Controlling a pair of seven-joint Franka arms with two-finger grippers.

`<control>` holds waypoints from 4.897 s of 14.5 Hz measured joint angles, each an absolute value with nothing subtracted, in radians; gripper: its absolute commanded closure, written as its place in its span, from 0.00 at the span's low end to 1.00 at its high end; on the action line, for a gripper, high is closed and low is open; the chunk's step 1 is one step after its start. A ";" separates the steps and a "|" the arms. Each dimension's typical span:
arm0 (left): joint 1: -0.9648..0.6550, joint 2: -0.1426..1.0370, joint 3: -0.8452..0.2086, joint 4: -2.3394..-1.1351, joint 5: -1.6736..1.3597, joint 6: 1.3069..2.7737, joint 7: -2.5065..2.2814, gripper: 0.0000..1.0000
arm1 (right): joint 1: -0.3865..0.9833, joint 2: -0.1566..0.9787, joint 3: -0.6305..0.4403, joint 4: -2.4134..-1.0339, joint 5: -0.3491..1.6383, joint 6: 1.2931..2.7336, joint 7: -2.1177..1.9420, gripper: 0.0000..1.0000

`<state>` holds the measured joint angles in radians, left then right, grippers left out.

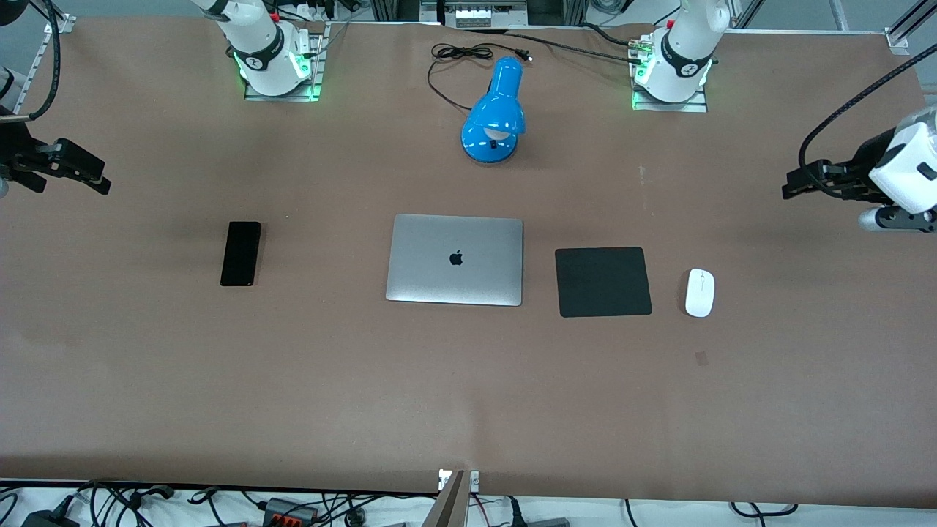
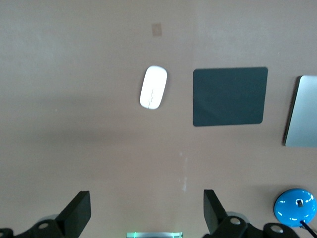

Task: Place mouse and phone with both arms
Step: 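Reach the right gripper to the black phone while the left gripper reaches the mouse, then grasp the phone with the right gripper while the left gripper grasps the mouse, then carry the phone toward the laptop while the left gripper sets mouse on pad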

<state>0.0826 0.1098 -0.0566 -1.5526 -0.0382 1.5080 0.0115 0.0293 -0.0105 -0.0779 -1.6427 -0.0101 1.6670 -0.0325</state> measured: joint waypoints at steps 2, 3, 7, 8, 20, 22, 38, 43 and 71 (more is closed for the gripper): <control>0.077 0.165 -0.058 -1.521 -0.039 1.522 0.011 0.00 | 0.029 -0.011 -0.078 -1.643 -0.010 1.667 -0.033 0.00; 0.074 0.211 -0.059 -1.509 -0.039 1.554 0.011 0.00 | 0.029 -0.011 -0.078 -1.644 -0.010 1.666 -0.033 0.00; 0.070 0.414 -0.061 -1.460 -0.039 1.692 0.012 0.00 | 0.029 -0.011 -0.077 -1.647 -0.010 1.666 -0.033 0.00; 0.069 0.443 -0.061 -1.451 -0.039 1.721 0.012 0.00 | 0.029 -0.011 -0.077 -1.648 -0.010 1.666 -0.033 0.00; 0.067 0.539 -0.061 -1.433 -0.039 1.833 0.029 0.00 | 0.033 0.050 -0.069 -1.745 -0.010 1.740 -0.033 0.00; 0.067 0.558 -0.061 -1.434 -0.039 1.847 0.030 0.00 | 0.034 0.097 -0.069 -1.819 -0.010 1.848 -0.033 0.00; 0.060 0.629 -0.064 -1.668 0.035 2.170 0.182 0.00 | 0.032 0.445 -0.071 -2.150 -0.010 2.470 0.005 0.00; 0.059 0.631 -0.065 -1.746 0.035 2.232 0.184 0.00 | 0.039 0.453 -0.069 -2.150 -0.010 2.474 0.043 0.00; -0.062 0.710 -0.198 -1.643 -0.031 2.082 0.008 0.00 | 0.053 0.461 0.068 -2.060 -0.008 2.397 0.164 0.83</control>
